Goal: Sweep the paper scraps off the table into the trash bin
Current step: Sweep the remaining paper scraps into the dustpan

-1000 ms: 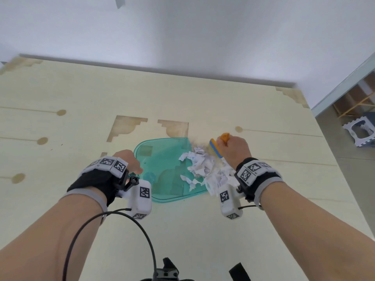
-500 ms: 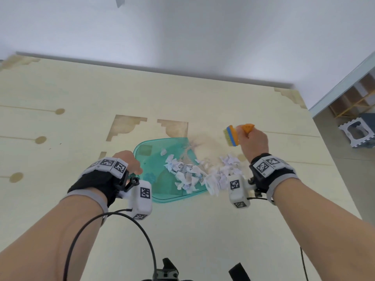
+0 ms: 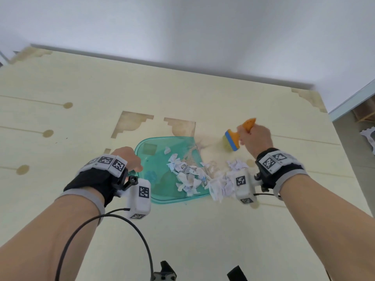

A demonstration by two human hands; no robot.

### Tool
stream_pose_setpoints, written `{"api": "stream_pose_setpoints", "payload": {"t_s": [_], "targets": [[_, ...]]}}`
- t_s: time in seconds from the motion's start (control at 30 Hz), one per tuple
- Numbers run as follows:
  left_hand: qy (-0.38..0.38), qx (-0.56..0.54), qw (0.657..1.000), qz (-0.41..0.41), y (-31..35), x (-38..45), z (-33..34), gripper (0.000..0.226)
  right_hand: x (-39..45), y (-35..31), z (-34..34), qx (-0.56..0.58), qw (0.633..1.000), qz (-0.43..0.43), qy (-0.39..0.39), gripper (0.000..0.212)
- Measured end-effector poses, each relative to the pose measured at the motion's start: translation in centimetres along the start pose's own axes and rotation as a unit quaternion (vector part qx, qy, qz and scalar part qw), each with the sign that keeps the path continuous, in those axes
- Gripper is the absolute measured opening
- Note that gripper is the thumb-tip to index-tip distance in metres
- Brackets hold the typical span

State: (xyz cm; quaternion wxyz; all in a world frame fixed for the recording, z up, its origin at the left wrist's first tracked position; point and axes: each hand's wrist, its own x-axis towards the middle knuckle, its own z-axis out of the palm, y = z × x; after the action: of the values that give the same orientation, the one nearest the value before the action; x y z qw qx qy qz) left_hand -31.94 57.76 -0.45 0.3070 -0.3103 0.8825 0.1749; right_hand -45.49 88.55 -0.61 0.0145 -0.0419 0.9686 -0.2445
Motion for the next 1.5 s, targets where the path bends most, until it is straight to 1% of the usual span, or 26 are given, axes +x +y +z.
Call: {"api": "stream_pose_setpoints", "payload": {"t_s": [0.07, 0.1, 0.13, 0.23, 0.3, 0.33, 0.4, 0.43, 0.5, 0.53, 0.57, 0.67, 0.73, 0.83, 0.87, 0.97, 1.0, 1.03, 1.13, 1.23, 1.27, 1.3, 1.37, 1.4, 1.43, 1.5], "targets": [[0.0, -0.002, 1.0, -0.007, -0.1, 0.0, -0.1, 0.035, 1.4, 0.0, -0.9, 0.005, 0.998, -0.004, 0.068, 0.047], [0.001, -0.003, 1.0, -0.011, -0.1, 0.1, -0.1, 0.035, 1.9, 0.1, -1.1, -0.001, 0.997, -0.006, 0.081, 0.047], [0.002, -0.004, 1.0, -0.013, 0.0, 0.1, -0.1, 0.035, 2.1, 0.1, -1.2, -0.012, 0.997, -0.001, 0.073, 0.046], [0.006, 0.003, 1.0, -0.017, 0.1, 0.0, 0.0, 0.036, 1.5, -0.4, 0.3, -0.072, 0.997, -0.006, -0.028, 0.047], [0.005, 0.003, 1.0, -0.014, 0.1, 0.0, 0.0, 0.037, 0.8, -0.8, 1.3, -0.057, 0.995, -0.019, -0.08, 0.049], [0.003, 0.0, 1.0, -0.012, 0.1, 0.0, 0.0, 0.037, 0.6, -1.0, 1.5, -0.028, 0.995, -0.012, -0.097, 0.05], [-0.001, -0.002, 1.0, -0.009, 0.0, -0.2, -0.2, 0.037, 1.1, -1.8, 1.0, 0.039, 0.995, 0.012, -0.093, 0.046], [-0.003, -0.001, 1.0, -0.007, 0.0, -0.3, -0.3, 0.038, 1.5, -2.2, 0.5, 0.06, 0.996, 0.012, -0.068, 0.045], [-0.005, 0.001, 1.0, -0.003, 0.1, -0.6, -0.4, 0.038, 2.2, -3.0, 0.0, 0.06, 0.998, -0.013, -0.021, 0.041], [-0.004, 0.002, 1.0, -0.003, 0.2, -0.7, -0.4, 0.037, 2.2, -3.4, 0.1, 0.052, 0.998, -0.033, -0.019, 0.036], [-0.002, 0.003, 1.0, -0.004, 0.2, -0.9, -0.4, 0.036, 2.1, -3.9, 0.4, 0.046, 0.997, -0.053, -0.034, 0.032], [-0.006, 0.006, 1.0, -0.004, 0.1, -1.2, -0.6, 0.035, 0.9, -4.6, 2.2, 0.013, 0.987, -0.098, -0.125, 0.028], [-0.008, 0.005, 1.0, -0.005, 0.0, -1.3, -0.8, 0.036, 0.1, -4.6, 2.9, 0.011, 0.98, -0.1, -0.174, 0.026], [-0.006, 0.013, 1.0, -0.006, 0.0, -1.7, -1.0, 0.038, -0.1, -4.7, 1.9, 0.039, 0.969, -0.089, -0.226, 0.022], [-0.005, 0.016, 1.0, -0.006, 0.0, -1.8, -1.0, 0.038, 0.0, -4.8, 1.4, 0.05, 0.969, -0.088, -0.224, 0.022], [-0.003, 0.021, 1.0, -0.004, 0.0, -2.2, -1.0, 0.039, 0.3, -5.4, 0.7, 0.099, 0.979, -0.084, -0.157, 0.023], [-0.002, 0.022, 1.0, -0.003, 0.0, -2.3, -1.0, 0.039, 0.1, -5.7, 0.9, 0.107, 0.98, -0.087, -0.146, 0.022], [-0.001, 0.023, 1.0, -0.001, 0.0, -2.3, -1.0, 0.039, -0.3, -6.0, 1.2, 0.101, 0.979, -0.094, -0.153, 0.022], [-0.003, 0.03, 1.0, 0.002, -0.3, -2.4, -1.1, 0.039, -2.3, -5.9, 2.4, 0.053, 0.968, -0.111, -0.218, 0.022], [-0.008, 0.04, 0.999, 0.003, -0.6, -2.6, -1.2, 0.039, -3.2, -5.2, 1.3, 0.063, 0.957, -0.09, -0.267, 0.02], [-0.01, 0.042, 0.999, 0.004, -0.7, -2.6, -1.2, 0.039, -3.2, -5.0, 0.7, 0.077, 0.958, -0.078, -0.266, 0.02], [-0.011, 0.044, 0.999, 0.005, -0.7, -2.7, -1.2, 0.04, -3.1, -4.6, 0.0, 0.094, 0.963, -0.067, -0.245, 0.02], [-0.01, 0.051, 0.999, 0.008, -0.7, -3.0, -1.2, 0.04, -2.9, -3.5, -1.0, 0.116, 0.983, -0.041, -0.14, 0.022], [-0.007, 0.053, 0.999, 0.01, -0.6, -3.1, -1.2, 0.04, -2.9, -2.7, -1.3, 0.106, 0.991, -0.026, -0.083, 0.024], [-0.006, 0.055, 0.998, 0.012, -0.7, -3.1, -1.2, 0.04, -3.1, -2.0, -1.5, 0.081, 0.996, -0.013, -0.048, 0.025], [-0.005, 0.065, 0.998, 0.013, -0.7, -3.4, -1.2, 0.037, -3.6, -0.6, -1.3, 0.016, 0.999, 0.001, -0.038, 0.028]]}}
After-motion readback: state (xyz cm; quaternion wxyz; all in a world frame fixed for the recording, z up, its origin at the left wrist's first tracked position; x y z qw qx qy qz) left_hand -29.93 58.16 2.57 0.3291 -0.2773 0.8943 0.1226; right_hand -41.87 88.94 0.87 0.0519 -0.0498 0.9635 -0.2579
